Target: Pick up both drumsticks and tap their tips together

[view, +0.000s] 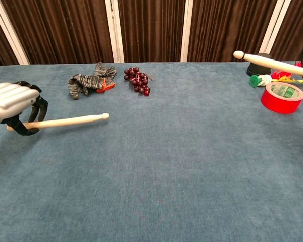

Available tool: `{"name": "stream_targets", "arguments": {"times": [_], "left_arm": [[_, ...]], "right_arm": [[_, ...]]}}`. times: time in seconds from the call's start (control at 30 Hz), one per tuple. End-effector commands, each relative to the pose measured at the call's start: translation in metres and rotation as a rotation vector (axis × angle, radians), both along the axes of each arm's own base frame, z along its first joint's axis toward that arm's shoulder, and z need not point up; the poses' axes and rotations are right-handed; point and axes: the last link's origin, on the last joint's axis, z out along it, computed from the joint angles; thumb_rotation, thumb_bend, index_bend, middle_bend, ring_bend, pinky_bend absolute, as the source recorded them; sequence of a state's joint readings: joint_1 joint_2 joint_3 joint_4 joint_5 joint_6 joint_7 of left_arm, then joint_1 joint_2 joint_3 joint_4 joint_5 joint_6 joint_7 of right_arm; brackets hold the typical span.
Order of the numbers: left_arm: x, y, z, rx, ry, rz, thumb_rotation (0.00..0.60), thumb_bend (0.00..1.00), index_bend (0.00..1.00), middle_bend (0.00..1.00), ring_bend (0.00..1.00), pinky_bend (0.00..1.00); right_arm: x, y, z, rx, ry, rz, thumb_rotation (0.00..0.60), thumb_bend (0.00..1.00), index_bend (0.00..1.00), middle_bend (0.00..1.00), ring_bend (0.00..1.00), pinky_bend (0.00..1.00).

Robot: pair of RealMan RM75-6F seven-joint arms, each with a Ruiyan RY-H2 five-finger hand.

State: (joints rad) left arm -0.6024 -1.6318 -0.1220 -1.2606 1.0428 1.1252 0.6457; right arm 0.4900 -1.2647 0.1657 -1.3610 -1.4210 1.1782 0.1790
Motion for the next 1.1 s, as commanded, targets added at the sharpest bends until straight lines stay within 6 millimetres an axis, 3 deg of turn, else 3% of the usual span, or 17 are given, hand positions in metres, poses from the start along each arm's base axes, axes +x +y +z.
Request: {"name": "stream_targets", "arguments": {"times": [0.03, 0.17, 0.27, 0.47, 0.87, 1.1], "left_arm": [[0.003, 0.001, 0.015, 0.049, -0.033, -0.064, 0.6, 0.54, 0.61, 0.62, 0.1, 0.0], [0.006, 0.002, 0.035, 0.087, -0.088, -0.116, 0.6, 0.54, 0.6, 0.62, 0.1, 0.0], [0.014, 0.005, 0.061, 0.129, -0.112, -0.191, 0.6, 0.54, 0.6, 0.62, 0.1, 0.0], [0.032, 0.007, 0.079, 0.143, -0.224, -0.276, 0.6, 0.54, 0.59, 0.62, 0.1, 0.0], [0.049, 0.012, 0.082, 0.124, -0.495, -0.294, 0.6, 0.53, 0.59, 0.61, 0.1, 0.0], [0.068, 0.02, 0.068, 0.095, -0.545, -0.307, 0.6, 0.53, 0.59, 0.62, 0.1, 0.0]], "right_arm": [[0.001, -0.001, 0.003, -0.006, 0.006, 0.003, 0.6, 0.43, 0.69, 0.6, 0.39, 0.0], [0.004, -0.004, 0.008, -0.018, 0.005, 0.003, 0.6, 0.43, 0.7, 0.6, 0.39, 0.0], [0.011, -0.008, 0.013, -0.033, -0.013, 0.007, 0.6, 0.43, 0.7, 0.6, 0.39, 0.0], [0.023, -0.015, 0.016, -0.037, -0.05, 0.0, 0.6, 0.43, 0.7, 0.6, 0.4, 0.0], [0.041, -0.028, 0.018, 0.016, -0.171, -0.059, 0.6, 0.43, 0.71, 0.62, 0.41, 0.0], [0.059, -0.044, 0.018, 0.058, -0.219, -0.066, 0.6, 0.43, 0.71, 0.62, 0.41, 0.0]]}}
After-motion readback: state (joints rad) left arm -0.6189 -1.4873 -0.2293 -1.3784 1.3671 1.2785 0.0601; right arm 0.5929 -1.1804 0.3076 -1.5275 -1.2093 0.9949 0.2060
